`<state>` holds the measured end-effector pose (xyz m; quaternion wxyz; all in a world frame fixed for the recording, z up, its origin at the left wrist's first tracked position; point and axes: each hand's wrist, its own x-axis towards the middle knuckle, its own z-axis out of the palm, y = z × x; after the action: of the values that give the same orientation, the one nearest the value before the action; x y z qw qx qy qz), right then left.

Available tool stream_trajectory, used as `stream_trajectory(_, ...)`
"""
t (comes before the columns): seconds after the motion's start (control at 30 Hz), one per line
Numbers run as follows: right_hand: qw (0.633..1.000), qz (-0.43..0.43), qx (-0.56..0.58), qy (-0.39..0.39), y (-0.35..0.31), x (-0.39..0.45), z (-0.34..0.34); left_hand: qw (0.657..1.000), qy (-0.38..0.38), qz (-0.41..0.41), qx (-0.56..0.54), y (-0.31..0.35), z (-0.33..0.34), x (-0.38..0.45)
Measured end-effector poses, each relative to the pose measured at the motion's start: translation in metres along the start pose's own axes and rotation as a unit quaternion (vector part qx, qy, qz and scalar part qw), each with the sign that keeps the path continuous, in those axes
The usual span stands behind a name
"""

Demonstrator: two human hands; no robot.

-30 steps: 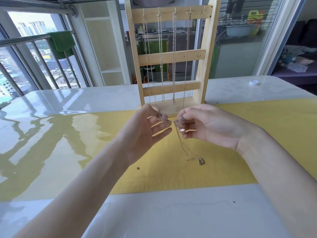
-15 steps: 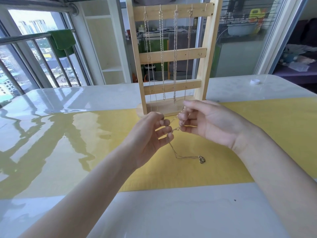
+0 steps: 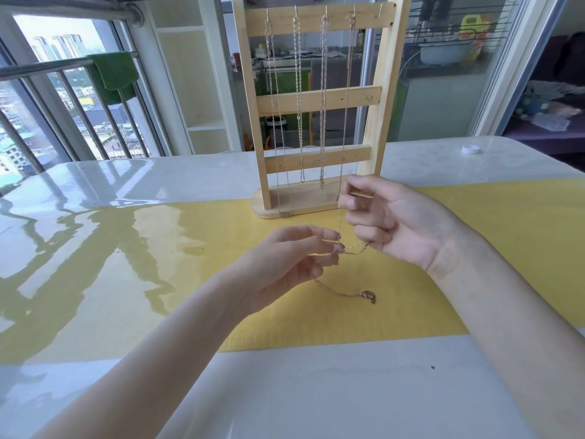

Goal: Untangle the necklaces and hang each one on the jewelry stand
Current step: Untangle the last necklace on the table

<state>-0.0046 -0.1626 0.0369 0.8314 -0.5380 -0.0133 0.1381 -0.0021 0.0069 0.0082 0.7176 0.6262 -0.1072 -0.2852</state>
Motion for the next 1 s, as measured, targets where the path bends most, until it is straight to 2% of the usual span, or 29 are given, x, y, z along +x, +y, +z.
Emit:
stream_trajectory(0.1,1.000,-0.007,0.006,-0.016,-0.001,0.000,-0.002,0.999,-0.023,-0.013,0.041,-0.002,-0.001,0.001)
stream_trajectory(0.27,1.000,-0.014,0.010,-0.024,-0.005,-0.001,-0.003,0.999,-0.005,0.002,0.033,-0.002,-0.002,0.002)
stream_trajectory(0.47,1.000,-0.022,0.019,-0.007,-0.003,0.001,-0.005,0.999,0.013,0.007,0.046,-0.003,-0.004,0.001)
stream_trajectory(0.57,0.999,-0.040,0.005,0.025,-0.004,0.002,-0.009,0.999,0.006,0.009,0.035,-0.002,-0.005,0.001)
stream_trajectory(0.63,0.994,-0.058,-0.057,0.071,-0.003,0.003,-0.014,0.999,0.004,0.009,0.031,-0.002,-0.005,0.001)
stream_trajectory(0.7,0.975,-0.060,-0.175,0.124,0.002,0.003,-0.016,1.000,0.009,0.010,0.025,-0.002,-0.006,0.001)
stream_trajectory(0.8,0.920,-0.012,-0.364,0.147,0.012,0.005,-0.017,1.000,0.024,0.013,0.008,-0.001,-0.005,0.002)
stream_trajectory(0.87,0.870,0.011,-0.468,0.152,0.015,0.006,-0.019,0.999,0.045,0.014,-0.009,-0.001,-0.004,0.002)
stream_trajectory(0.93,0.842,-0.013,-0.512,0.169,0.013,0.005,-0.018,0.997,0.065,0.011,-0.034,0.000,-0.004,0.003)
stream_trajectory(1.0,0.856,-0.048,-0.499,0.128,0.011,0.003,-0.012,0.996,0.077,0.010,-0.053,0.000,-0.006,0.003)
